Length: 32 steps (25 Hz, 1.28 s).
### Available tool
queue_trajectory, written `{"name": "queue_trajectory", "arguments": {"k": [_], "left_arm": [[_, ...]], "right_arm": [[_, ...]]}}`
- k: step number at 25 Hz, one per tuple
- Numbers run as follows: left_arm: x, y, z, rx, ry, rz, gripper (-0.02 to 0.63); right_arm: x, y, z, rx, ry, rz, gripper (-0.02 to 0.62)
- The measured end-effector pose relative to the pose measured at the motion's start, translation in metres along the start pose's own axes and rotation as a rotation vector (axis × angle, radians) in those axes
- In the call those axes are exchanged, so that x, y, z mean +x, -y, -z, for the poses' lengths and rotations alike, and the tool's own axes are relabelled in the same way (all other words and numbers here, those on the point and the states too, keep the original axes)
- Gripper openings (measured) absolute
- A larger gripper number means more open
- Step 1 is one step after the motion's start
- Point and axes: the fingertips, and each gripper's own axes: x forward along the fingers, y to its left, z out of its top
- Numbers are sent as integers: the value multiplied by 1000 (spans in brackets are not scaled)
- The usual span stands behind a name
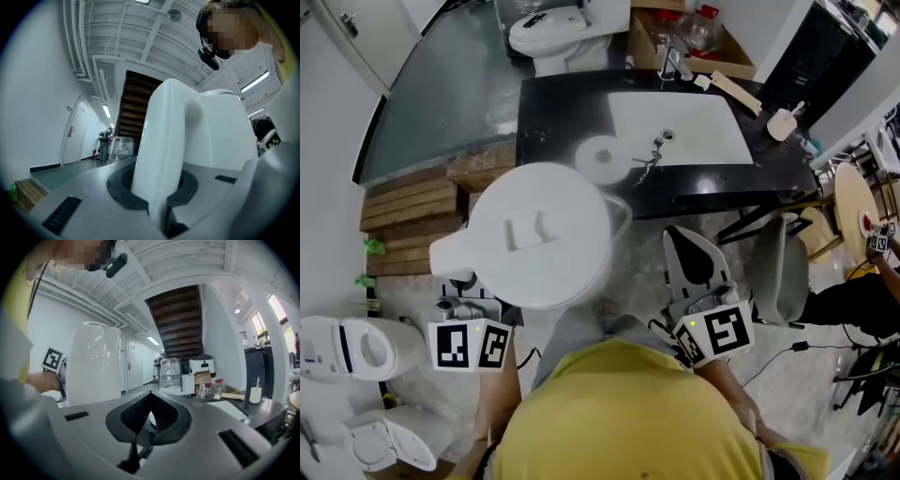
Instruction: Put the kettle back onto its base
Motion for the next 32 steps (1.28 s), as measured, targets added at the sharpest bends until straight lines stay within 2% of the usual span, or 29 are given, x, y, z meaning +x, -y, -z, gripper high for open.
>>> {"name": "queue_trajectory", "arguments": {"k": [11, 23, 32], "left_arm": [[27, 1, 4, -1, -9, 1, 37], [79, -8, 6, -4, -10, 57, 37], [124, -19, 12, -15, -14, 87, 37]], "right_arm": [[13, 13, -2, 13, -1, 0, 15], [51, 23, -13, 13, 24, 20, 17], [83, 36, -11, 19, -3, 43, 15]]}}
